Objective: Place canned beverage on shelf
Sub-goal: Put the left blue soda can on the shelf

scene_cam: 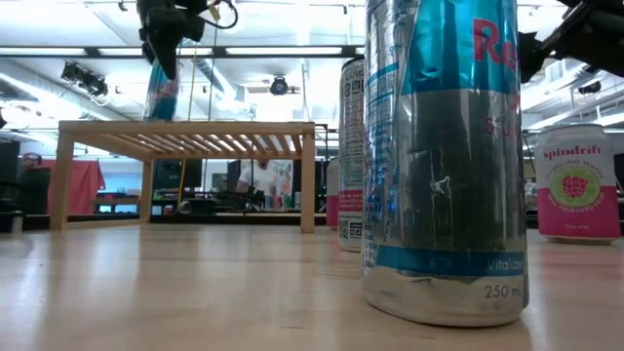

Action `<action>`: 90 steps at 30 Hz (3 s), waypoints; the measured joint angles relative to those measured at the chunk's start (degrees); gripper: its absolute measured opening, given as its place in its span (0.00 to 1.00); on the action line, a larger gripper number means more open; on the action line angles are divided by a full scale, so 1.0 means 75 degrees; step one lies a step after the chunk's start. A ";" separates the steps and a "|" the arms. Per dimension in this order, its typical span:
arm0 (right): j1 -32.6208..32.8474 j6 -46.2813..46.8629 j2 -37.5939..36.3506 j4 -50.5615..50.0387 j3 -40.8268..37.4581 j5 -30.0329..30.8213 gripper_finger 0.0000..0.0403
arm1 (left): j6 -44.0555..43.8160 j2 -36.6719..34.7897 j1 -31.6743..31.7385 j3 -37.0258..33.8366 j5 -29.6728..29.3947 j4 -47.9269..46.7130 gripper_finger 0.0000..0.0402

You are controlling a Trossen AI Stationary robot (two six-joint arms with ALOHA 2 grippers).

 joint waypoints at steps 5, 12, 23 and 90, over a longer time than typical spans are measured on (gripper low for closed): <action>0.0000 -0.0040 0.0071 -0.0016 0.0000 -0.0017 0.97 | -0.0032 0.0071 0.0289 0.0832 0.0029 0.0201 0.59; 0.0000 0.0024 0.0077 -0.0279 0.0001 0.0011 0.97 | -0.0507 0.0807 0.0968 0.2330 0.0091 -0.0219 0.59; 0.0000 0.0024 0.0077 -0.0353 0.0003 0.0032 0.97 | -0.0426 0.1675 0.1298 0.2478 0.0226 -0.0341 0.59; 0.0003 0.0571 0.0077 -0.0481 0.0000 -0.0111 0.97 | 0.2110 0.0531 0.1674 0.0070 0.0669 0.0644 0.66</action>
